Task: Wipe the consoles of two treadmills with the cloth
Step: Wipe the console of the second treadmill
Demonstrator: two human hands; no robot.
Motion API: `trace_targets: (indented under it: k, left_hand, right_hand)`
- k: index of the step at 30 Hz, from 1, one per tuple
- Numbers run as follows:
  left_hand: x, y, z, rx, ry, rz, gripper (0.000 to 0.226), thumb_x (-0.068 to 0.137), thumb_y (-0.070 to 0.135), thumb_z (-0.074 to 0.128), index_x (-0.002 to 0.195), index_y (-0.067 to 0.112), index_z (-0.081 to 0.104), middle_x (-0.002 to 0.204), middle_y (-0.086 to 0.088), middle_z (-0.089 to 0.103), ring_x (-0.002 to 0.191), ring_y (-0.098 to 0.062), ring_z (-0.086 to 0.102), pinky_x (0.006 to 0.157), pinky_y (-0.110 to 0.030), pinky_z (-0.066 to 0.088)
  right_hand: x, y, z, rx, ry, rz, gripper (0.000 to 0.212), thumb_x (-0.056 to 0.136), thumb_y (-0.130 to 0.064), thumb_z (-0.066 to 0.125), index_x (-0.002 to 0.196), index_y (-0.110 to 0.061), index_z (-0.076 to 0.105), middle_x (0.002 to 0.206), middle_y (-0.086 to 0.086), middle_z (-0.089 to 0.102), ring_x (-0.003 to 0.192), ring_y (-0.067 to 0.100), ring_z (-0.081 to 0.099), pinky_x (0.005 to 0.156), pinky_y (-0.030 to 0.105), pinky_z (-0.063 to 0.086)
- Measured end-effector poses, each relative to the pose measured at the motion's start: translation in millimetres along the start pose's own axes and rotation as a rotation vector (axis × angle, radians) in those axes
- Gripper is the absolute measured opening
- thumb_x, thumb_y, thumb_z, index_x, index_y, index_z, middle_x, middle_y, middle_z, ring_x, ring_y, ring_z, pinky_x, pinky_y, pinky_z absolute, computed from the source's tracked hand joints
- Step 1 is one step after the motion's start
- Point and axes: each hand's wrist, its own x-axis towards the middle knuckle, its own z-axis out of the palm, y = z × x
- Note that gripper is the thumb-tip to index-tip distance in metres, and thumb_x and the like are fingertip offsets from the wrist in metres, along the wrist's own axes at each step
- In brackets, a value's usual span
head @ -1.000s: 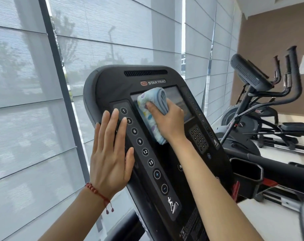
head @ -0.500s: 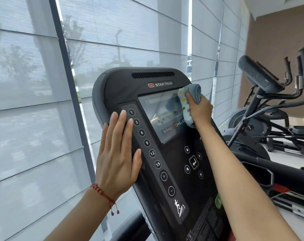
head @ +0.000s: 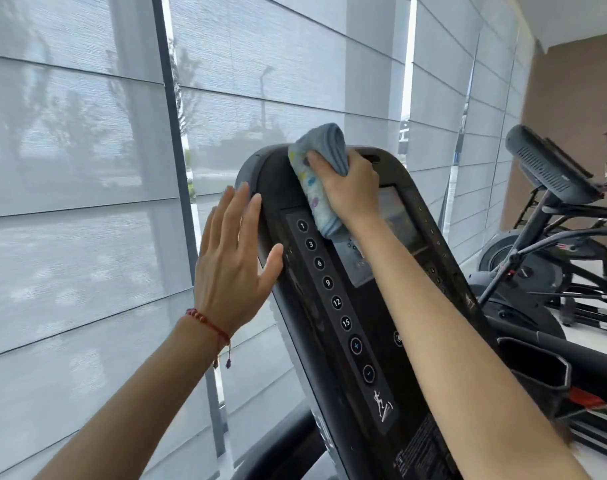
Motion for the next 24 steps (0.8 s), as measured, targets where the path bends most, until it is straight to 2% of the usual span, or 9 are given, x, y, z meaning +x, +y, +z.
trace_targets:
  k: [2, 5, 6, 8, 11, 16, 20, 21, 24]
  left_hand:
    - [8, -11, 2, 0.015, -0.036, -0.015, 0.059, 0.093, 0.035, 0.038, 0.137, -0.006, 0.037, 0.144, -0.022, 0.035, 0.137, -0.034, 0.026, 0.109, -0.05, 0.028]
    - [11, -22, 3, 0.004, -0.075, 0.014, 0.062, 0.095, 0.038, 0.035, 0.139, -0.005, 0.034, 0.146, -0.02, 0.034, 0.138, -0.03, 0.025, 0.111, -0.046, 0.025]
    - [12, -25, 4, -0.009, -0.08, 0.028, 0.062, 0.096, 0.039, 0.034, 0.14, -0.005, 0.034, 0.146, -0.019, 0.034, 0.138, -0.029, 0.025, 0.111, -0.045, 0.025]
    - [11, -29, 3, -0.032, -0.081, 0.051, 0.061, 0.098, 0.04, 0.03, 0.14, -0.004, 0.034, 0.147, -0.018, 0.033, 0.138, -0.028, 0.025, 0.112, -0.044, 0.024]
    - [9, -31, 1, -0.033, -0.073, 0.064, 0.06, 0.099, 0.04, 0.028, 0.14, -0.003, 0.034, 0.147, -0.018, 0.034, 0.139, -0.028, 0.024, 0.113, -0.043, 0.023]
    - [3, -30, -7, -0.002, -0.099, 0.116, 0.058, 0.099, 0.04, 0.029, 0.139, -0.001, 0.038, 0.145, -0.019, 0.037, 0.137, -0.03, 0.027, 0.111, -0.044, 0.025]
    - [9, -31, -13, 0.032, -0.125, 0.169, 0.053, 0.097, 0.035, 0.034, 0.137, 0.0, 0.041, 0.143, -0.02, 0.038, 0.135, -0.032, 0.03, 0.111, -0.046, 0.025]
    - [12, -31, -14, 0.03, -0.133, 0.179, 0.052, 0.097, 0.033, 0.034, 0.137, 0.001, 0.042, 0.143, -0.019, 0.039, 0.135, -0.032, 0.031, 0.111, -0.046, 0.025]
    - [20, -32, -12, 0.016, -0.141, 0.194, 0.046, 0.097, 0.028, 0.036, 0.135, 0.002, 0.044, 0.142, -0.02, 0.041, 0.133, -0.032, 0.034, 0.108, -0.049, 0.029]
  right_hand:
    - [-4, -1, 11, 0.02, 0.031, 0.013, 0.03, 0.082, -0.047, 0.062, 0.077, -0.017, 0.06, 0.068, -0.01, 0.059, 0.069, 0.011, 0.059, 0.064, 0.024, 0.043]
    - [-18, -6, 11, 0.022, -0.025, -0.035, 0.031, 0.081, -0.045, 0.064, 0.072, -0.016, 0.059, 0.062, -0.011, 0.058, 0.061, 0.004, 0.055, 0.056, 0.015, 0.04]
    - [-26, -8, 10, 0.02, -0.054, -0.07, 0.033, 0.08, -0.044, 0.065, 0.072, -0.013, 0.059, 0.062, -0.009, 0.059, 0.06, 0.005, 0.055, 0.055, 0.015, 0.04]
    - [-44, -12, 13, 0.017, -0.087, -0.141, 0.038, 0.08, -0.044, 0.066, 0.073, -0.007, 0.06, 0.065, 0.001, 0.062, 0.061, 0.014, 0.057, 0.056, 0.021, 0.043]
    - [-55, -13, 14, -0.022, -0.049, -0.194, 0.04, 0.08, -0.045, 0.065, 0.074, -0.006, 0.061, 0.07, 0.009, 0.064, 0.063, 0.019, 0.058, 0.057, 0.026, 0.045]
    - [-51, -2, 3, -0.061, 0.069, -0.046, 0.035, 0.083, -0.044, 0.063, 0.073, -0.01, 0.059, 0.064, -0.001, 0.059, 0.057, 0.007, 0.053, 0.052, 0.016, 0.039]
    - [-67, -8, 8, -0.101, 0.13, 0.054, 0.042, 0.081, -0.054, 0.059, 0.075, -0.013, 0.059, 0.07, 0.0, 0.063, 0.065, 0.016, 0.06, 0.059, 0.031, 0.049]
    - [-76, -11, 10, -0.091, 0.124, 0.04, 0.041, 0.08, -0.055, 0.059, 0.076, -0.013, 0.06, 0.071, 0.002, 0.064, 0.066, 0.017, 0.062, 0.06, 0.032, 0.052]
    - [-108, -17, 11, -0.101, 0.106, -0.082, 0.038, 0.082, -0.05, 0.061, 0.079, -0.013, 0.061, 0.072, 0.004, 0.064, 0.063, 0.015, 0.06, 0.057, 0.026, 0.049]
